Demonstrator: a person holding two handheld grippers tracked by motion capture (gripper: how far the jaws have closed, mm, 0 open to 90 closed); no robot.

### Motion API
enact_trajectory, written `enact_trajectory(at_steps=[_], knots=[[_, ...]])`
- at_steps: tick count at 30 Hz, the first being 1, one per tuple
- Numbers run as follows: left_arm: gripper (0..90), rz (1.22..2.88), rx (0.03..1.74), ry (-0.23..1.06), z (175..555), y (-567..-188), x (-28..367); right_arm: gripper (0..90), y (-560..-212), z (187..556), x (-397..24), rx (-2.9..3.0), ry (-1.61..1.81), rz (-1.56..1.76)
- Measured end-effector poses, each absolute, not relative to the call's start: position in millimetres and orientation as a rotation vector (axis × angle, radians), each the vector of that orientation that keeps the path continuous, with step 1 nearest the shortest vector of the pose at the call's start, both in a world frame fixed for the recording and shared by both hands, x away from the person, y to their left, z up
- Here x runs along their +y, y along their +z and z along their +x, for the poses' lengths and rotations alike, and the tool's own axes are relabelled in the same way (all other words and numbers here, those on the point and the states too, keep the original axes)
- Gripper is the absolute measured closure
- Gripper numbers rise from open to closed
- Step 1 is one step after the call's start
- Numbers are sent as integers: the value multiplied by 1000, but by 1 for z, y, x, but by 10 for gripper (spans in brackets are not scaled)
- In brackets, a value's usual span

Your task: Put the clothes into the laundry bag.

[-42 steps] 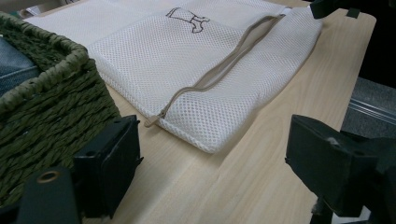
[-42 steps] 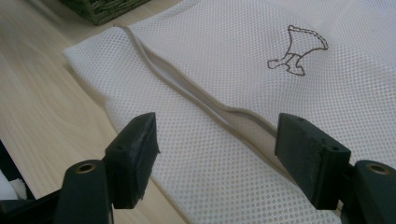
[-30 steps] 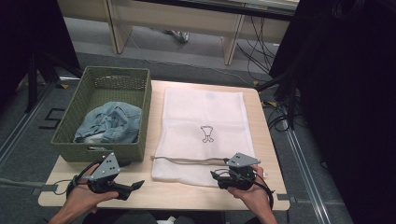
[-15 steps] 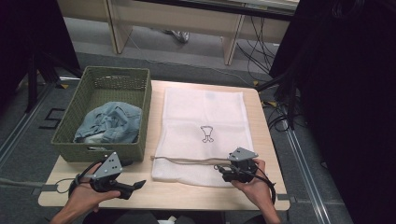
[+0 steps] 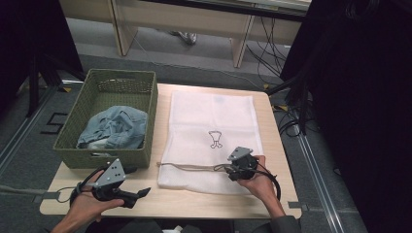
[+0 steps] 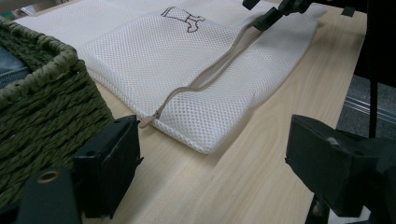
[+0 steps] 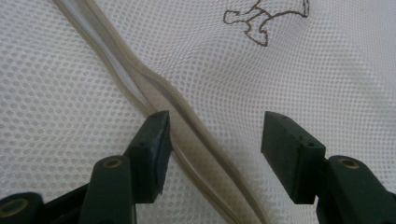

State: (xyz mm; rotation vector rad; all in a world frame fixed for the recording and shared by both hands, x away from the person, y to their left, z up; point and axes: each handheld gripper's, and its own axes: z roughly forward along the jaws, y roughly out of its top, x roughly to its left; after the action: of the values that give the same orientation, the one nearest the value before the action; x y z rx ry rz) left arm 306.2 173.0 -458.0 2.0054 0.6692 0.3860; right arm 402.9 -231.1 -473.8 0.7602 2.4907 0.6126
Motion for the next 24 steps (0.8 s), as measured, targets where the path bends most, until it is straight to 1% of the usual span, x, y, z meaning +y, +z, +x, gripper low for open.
enact_trajectory(at_steps=[7,9,11,13,18,24], knots=[[168,2019,647,388,308,-458,174,455,-481,413,-220,2512,515,693],[168,1998,681,369,306,-459,171,462,-483,416,-217,2512,498,678],[168,2004,680,374,307,-459,172,467,-483,418,-214,2519,491,664],[168,1996,677,361,307,-459,171,520,-481,421,-208,2512,502,644],[168,2000,666,380,308,-458,171,644,-469,424,-200,2470,571,631],[168,1996,666,389,309,-456,172,746,-460,427,-193,2452,608,611]])
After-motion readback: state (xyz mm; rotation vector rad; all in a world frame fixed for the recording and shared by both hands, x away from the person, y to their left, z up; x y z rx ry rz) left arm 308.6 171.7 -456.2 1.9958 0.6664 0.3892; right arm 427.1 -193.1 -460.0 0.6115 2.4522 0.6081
